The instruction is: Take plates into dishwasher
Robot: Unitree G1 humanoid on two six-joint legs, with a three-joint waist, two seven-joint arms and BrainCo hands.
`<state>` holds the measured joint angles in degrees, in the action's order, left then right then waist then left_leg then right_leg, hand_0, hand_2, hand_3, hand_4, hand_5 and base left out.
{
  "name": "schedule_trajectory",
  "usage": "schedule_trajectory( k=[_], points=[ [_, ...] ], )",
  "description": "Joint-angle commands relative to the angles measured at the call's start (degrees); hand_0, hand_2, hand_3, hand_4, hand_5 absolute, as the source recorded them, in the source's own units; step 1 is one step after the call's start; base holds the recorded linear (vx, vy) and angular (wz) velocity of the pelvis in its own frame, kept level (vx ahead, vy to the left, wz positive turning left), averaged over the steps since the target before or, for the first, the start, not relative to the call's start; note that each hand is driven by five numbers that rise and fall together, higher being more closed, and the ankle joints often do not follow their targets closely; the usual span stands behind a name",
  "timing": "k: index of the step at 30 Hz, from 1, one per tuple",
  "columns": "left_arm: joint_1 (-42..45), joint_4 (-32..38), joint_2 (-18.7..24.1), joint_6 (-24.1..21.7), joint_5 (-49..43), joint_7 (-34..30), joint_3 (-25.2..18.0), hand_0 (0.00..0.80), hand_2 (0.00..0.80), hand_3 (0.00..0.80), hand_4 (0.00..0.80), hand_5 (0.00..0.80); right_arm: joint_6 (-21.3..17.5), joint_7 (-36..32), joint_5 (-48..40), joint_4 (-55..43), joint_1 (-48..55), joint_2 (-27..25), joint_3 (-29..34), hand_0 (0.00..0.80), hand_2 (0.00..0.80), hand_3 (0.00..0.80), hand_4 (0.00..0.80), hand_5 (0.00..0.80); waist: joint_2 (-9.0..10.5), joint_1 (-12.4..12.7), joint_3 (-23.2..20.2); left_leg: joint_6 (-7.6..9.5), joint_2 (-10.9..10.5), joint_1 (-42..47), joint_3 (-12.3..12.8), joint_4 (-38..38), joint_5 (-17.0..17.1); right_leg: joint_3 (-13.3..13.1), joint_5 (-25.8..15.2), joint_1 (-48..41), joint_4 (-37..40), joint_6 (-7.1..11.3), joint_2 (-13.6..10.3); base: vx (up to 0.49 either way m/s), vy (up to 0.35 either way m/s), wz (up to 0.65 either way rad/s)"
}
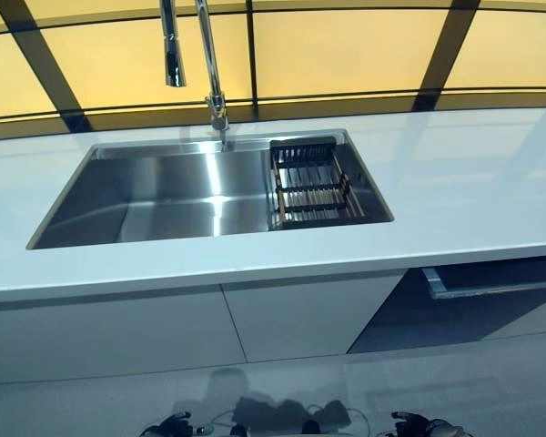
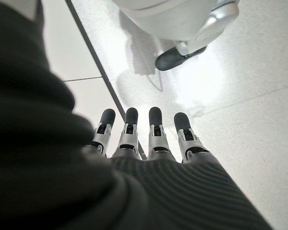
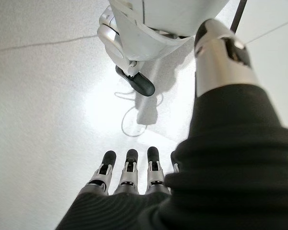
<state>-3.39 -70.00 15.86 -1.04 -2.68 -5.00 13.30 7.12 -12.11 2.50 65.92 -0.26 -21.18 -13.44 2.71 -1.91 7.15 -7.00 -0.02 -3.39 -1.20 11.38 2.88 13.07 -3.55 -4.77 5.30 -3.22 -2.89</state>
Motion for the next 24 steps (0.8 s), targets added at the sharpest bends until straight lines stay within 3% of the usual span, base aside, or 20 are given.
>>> schedule_trajectory(
  k=[1, 4, 5, 6, 9, 11, 14, 17, 20, 24],
  points=[
    [-1.12, 2.38, 0.75, 0.10, 0.17, -0.34, 0.68, 0.000, 0.000, 0.000, 0.000, 0.000, -0.79, 0.02, -2.58, 1.01, -2.78, -0.51, 2.20, 0.000, 0.000, 0.000, 0.000, 0.000, 1.92, 2.22, 1.51, 5.84, -3.70, -0.72, 1.16, 22.54, -5.86, -4.85, 1.08, -0.69, -1.17, 3.58, -0.36, -0.269, 0.158, -0.13],
    [-1.04, 3.00, 0.57, -0.79, 1.11, -0.87, 1.07, 0.000, 0.000, 0.000, 0.000, 0.000, -1.24, -0.72, -2.43, 0.88, -3.01, -1.40, 3.41, 0.000, 0.000, 0.000, 0.000, 0.000, 1.35, 1.91, 1.35, 6.07, -5.81, 1.77, -1.30, 18.93, -6.86, -5.50, -0.52, 1.31, -1.13, 4.46, 0.22, -0.408, 0.268, -0.16],
    [-1.38, 3.37, 0.56, -0.96, 1.26, -0.90, 1.50, 0.000, 0.000, 0.000, 0.000, 0.000, -1.40, -0.85, -2.33, 0.82, -3.29, -1.60, 3.39, 0.000, 0.000, 0.000, 0.000, 0.000, 1.34, 1.90, 1.77, 6.55, -6.69, 2.66, -1.96, 14.98, -8.52, -5.76, -1.62, 2.42, -1.03, 5.24, 0.44, -0.571, 0.362, 0.02],
    [-1.15, 3.76, 0.45, -1.13, 0.81, -0.56, 1.89, 0.000, 0.000, 0.000, 0.000, 0.000, -2.40, -1.02, -0.93, 1.32, -3.85, -1.55, 3.05, 0.000, 0.000, 0.000, 0.000, 0.000, 0.75, 1.04, 1.80, 7.20, -7.29, 8.42, -3.13, 4.72, -12.18, -6.37, -4.34, 6.03, -1.07, 6.96, 1.05, -0.554, 0.334, 0.05],
    [-2.45, 3.69, 2.07, 2.60, -2.66, -0.97, 3.18, 0.000, 0.000, 0.000, 0.000, 0.000, -3.69, -0.04, -0.76, 2.02, -3.99, -0.37, 1.89, 0.000, 0.000, 0.000, 0.000, 0.000, 1.13, -0.37, 2.24, 8.52, -7.55, 13.96, -4.70, -4.52, -15.26, -6.96, -9.86, 13.36, -0.30, 10.83, 1.01, -0.463, 0.160, 0.06],
    [-2.79, 1.49, 3.18, 3.89, -3.70, -0.47, 3.63, 0.000, 0.000, 0.000, 0.000, 0.000, -3.84, -0.39, -1.72, 2.77, -4.27, 0.20, 1.59, 0.000, 0.000, 0.000, 0.000, 0.000, 1.00, -0.82, 2.49, 8.54, -6.68, 15.36, -4.71, -9.00, -13.96, -6.32, -10.09, 15.34, -0.30, 12.03, 0.95, -0.468, 0.095, -0.01],
    [-1.93, -1.27, 4.12, 4.98, -3.20, -0.42, 2.20, 0.000, 0.000, 0.000, 0.000, 0.000, -3.00, -0.75, 0.82, 3.29, -4.77, 1.34, 0.43, 0.000, 0.000, 0.000, 0.000, 0.000, 0.51, -0.23, 2.69, 8.77, -5.34, 14.96, -2.15, -14.11, -9.59, -4.93, -9.22, 14.69, -7.52, 12.29, -0.53, -0.564, 0.128, 0.10],
    [-1.21, -2.05, 4.96, 4.50, -1.99, -1.47, 1.60, 0.000, 0.000, 0.000, 0.000, 0.000, -4.23, -0.55, 0.07, 3.75, -3.79, 2.23, 1.45, 0.000, 0.000, 0.000, 0.000, 0.000, -1.48, -0.45, 1.62, 9.52, -4.03, 12.25, -0.52, -16.38, -5.45, -7.07, -6.68, 13.17, -17.28, 11.25, -2.03, -0.495, 0.103, -0.05],
    [-1.15, -2.89, 4.66, 5.67, -0.45, -0.45, 0.83, 0.000, 0.000, 0.000, 0.000, 0.000, -4.83, -0.15, 0.21, 4.50, -2.96, 2.83, 2.46, 0.000, 0.000, 0.000, 0.000, 0.000, -3.41, -0.48, -0.05, 10.46, -3.37, 10.46, 1.16, -16.38, -4.71, -8.46, -1.32, 9.46, -25.75, 9.70, -2.68, -0.417, 0.048, 0.23],
    [-1.27, -4.18, 4.40, 5.73, 1.47, 1.16, -0.39, 0.000, 0.000, 0.000, 0.000, 0.000, -4.61, -0.32, 0.27, 5.24, -2.93, 3.92, 2.22, 0.000, 0.000, 0.000, 0.000, 0.000, -3.80, -0.19, -2.32, 11.64, -3.15, 8.88, 1.02, -16.38, -4.42, -12.58, 0.65, 7.16, -31.85, 9.54, -1.33, -0.375, -0.075, 0.17]
  ],
)
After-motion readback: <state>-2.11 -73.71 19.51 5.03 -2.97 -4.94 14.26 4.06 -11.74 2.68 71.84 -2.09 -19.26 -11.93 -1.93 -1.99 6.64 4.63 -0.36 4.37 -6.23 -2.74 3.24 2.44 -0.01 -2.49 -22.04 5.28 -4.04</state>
